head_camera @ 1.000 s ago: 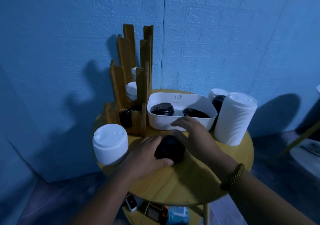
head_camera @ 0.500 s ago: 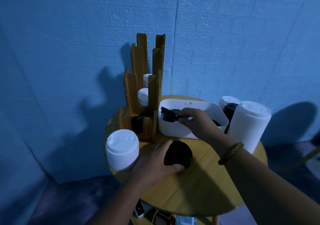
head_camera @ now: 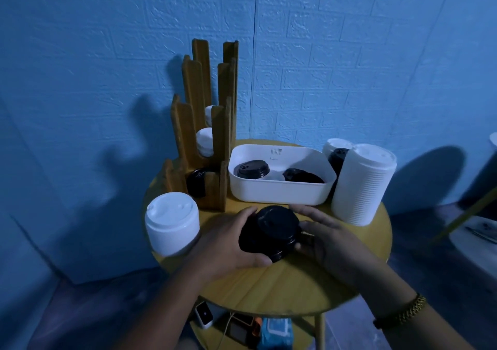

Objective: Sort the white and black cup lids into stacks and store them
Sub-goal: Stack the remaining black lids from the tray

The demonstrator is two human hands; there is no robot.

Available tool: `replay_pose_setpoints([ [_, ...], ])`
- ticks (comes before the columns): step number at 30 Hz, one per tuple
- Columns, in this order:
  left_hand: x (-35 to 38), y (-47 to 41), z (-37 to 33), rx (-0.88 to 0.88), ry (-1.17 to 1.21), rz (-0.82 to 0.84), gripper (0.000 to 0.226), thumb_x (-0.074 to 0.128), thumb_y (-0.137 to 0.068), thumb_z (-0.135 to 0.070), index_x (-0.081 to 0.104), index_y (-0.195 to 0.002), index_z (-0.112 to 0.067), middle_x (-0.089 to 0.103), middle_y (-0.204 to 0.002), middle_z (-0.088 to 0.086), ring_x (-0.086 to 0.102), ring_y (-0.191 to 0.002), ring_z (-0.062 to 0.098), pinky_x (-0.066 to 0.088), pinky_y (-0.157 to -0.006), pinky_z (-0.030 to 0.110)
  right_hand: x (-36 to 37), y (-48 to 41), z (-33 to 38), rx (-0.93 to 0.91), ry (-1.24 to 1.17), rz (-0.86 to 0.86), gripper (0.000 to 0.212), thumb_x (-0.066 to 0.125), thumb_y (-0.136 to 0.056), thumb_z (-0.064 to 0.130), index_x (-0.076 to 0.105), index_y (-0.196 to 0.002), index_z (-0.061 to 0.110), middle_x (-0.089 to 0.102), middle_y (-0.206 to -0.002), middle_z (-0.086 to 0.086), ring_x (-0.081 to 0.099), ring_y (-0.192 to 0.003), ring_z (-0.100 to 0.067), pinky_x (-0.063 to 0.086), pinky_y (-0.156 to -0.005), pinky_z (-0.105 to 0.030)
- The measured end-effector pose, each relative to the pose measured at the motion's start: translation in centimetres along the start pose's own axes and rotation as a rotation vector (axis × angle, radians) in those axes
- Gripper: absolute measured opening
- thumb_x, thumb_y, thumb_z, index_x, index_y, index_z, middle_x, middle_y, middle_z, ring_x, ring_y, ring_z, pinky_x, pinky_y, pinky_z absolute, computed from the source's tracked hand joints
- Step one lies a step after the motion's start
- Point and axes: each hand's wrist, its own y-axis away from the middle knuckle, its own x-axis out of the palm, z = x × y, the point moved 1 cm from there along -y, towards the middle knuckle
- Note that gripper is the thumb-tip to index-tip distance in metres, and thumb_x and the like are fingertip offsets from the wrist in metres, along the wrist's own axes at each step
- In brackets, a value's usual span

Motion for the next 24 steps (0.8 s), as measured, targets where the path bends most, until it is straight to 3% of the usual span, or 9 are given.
replay_pose_setpoints([
  [2,0.0,0.1,0.0,0.000,-0.020,0.007,0.109,0.080,-0.068,-0.070,0.015,-0.153,-0.053,0.037,-0.154,-0.018,0.040,-0.136,0.007,0.043,-0.106,0.034,-0.3,0.2,-0.1,0.026,0.113,0.005,0.045,0.066,-0.087,0.016,0.060,-0.131,0.023,0.067,-0.123,-0.016,0.066,-0.099,-0.026,0.059,-0.081,-0.034],
  [4,0.0,0.1,-0.1,-0.003,-0.014,0.016,0.110,0.081,-0.070,-0.068,0.012,-0.154,-0.053,0.036,-0.156,-0.016,0.039,-0.137,0.009,0.044,-0.107,0.036,-0.5,0.3,0.0,-0.005,0.556,-0.015,0.056,0.075,-0.080,0.034,0.054,-0.132,0.043,0.063,-0.125,-0.002,0.066,-0.106,-0.019,0.056,-0.090,-0.035],
  [5,0.0,0.1,-0.1,-0.007,-0.011,0.023,0.111,0.081,-0.070,-0.066,0.010,-0.155,-0.052,0.034,-0.157,-0.015,0.038,-0.139,0.010,0.043,-0.108,0.037,-0.4,0.1,0.1,-0.040,0.770,-0.040,0.059,0.075,-0.079,0.041,0.049,-0.131,0.049,0.058,-0.124,0.005,0.063,-0.107,-0.016,0.055,-0.089,-0.032],
  [7,0.0,0.0,0.0,-0.016,-0.015,0.031,0.115,0.082,-0.071,-0.064,0.007,-0.156,-0.050,0.033,-0.159,-0.013,0.037,-0.141,0.012,0.043,-0.110,0.039,0.2,-0.4,-0.2,-0.118,0.968,-0.061,0.057,0.074,-0.082,0.044,0.045,-0.131,0.050,0.050,-0.125,0.014,0.058,-0.109,-0.009,0.054,-0.086,-0.026],
  [10,0.1,-0.1,0.2,-0.006,-0.012,0.036,0.118,0.083,-0.071,-0.063,0.002,-0.156,-0.049,0.031,-0.160,-0.013,0.037,-0.142,0.013,0.042,-0.109,0.036,1.0,-1.0,-0.7,-0.215,1.056,-0.030,0.053,0.075,-0.083,0.041,0.048,-0.128,0.044,0.040,-0.130,0.024,0.048,-0.117,0.000,0.047,-0.085,-0.017],
  [12,0.2,-0.1,0.4,0.007,-0.004,0.034,0.120,0.083,-0.071,-0.062,-0.001,-0.156,-0.049,0.030,-0.161,-0.015,0.035,-0.143,0.012,0.040,-0.108,0.032,1.0,-1.2,-0.9,-0.258,1.092,0.005,0.054,0.075,-0.084,0.040,0.046,-0.130,0.044,0.040,-0.131,0.028,0.047,-0.120,0.000,0.048,-0.091,-0.020],
  [16,0.3,-0.3,0.5,0.048,-0.014,0.031,0.121,0.084,-0.073,-0.060,-0.002,-0.157,-0.046,0.025,-0.162,-0.022,0.032,-0.144,0.009,0.036,-0.107,0.027,1.2,-1.4,-0.9,-0.267,1.149,0.019,0.068,0.074,-0.084,0.042,0.040,-0.143,0.041,0.040,-0.134,0.022,0.048,-0.120,-0.005,0.052,-0.098,-0.030],
  [24,0.4,-0.3,0.3,0.060,-0.094,0.011,0.117,0.081,-0.075,-0.059,0.000,-0.158,-0.044,0.034,-0.158,-0.016,0.038,-0.137,0.009,0.040,-0.104,0.028,2.5,-1.2,-1.4,-0.360,1.390,-0.114,0.071,0.068,-0.082,0.058,0.045,-0.144,0.031,0.039,-0.127,0.018,0.044,-0.111,-0.002,0.048,-0.090,-0.020],
])
